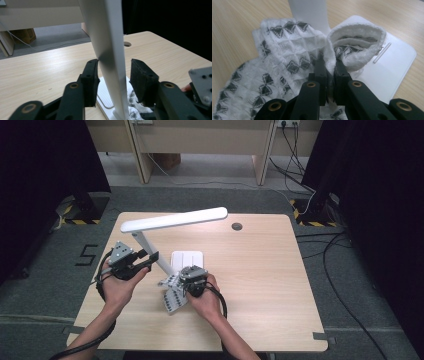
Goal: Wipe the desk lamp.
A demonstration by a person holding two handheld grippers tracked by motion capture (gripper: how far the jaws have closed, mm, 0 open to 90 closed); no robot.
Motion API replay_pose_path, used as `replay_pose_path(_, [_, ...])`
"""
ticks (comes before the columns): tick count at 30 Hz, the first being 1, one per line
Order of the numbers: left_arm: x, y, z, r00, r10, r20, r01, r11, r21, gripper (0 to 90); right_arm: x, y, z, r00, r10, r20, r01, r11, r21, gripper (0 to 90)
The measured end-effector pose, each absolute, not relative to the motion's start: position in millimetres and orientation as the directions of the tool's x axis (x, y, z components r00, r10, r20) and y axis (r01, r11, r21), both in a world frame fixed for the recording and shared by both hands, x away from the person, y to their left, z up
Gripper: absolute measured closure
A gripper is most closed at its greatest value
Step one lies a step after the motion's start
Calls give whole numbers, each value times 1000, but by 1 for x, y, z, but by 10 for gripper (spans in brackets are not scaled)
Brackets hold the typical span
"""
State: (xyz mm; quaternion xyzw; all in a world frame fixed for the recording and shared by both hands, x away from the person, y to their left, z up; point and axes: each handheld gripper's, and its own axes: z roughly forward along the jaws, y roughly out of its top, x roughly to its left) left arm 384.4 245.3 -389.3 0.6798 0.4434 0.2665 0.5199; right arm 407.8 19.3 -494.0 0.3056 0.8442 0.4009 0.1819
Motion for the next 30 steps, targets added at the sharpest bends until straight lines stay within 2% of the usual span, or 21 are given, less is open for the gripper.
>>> replay_pose_path(4, [389,246,-388,452,886,-104,325,-54,944,504,409,19,-496,-747,662,-63,372,494,786,852])
replay_pose_path(11, [391,242,-387,449,889,-90,316,-64,947,621,409,22,-497,-755,650,-91,363,529,767,852])
replay_pose_path(30, [387,235,-385,386,918,-93,335,-45,941,644,411,7,-498,-732,666,-144,365,561,743,854])
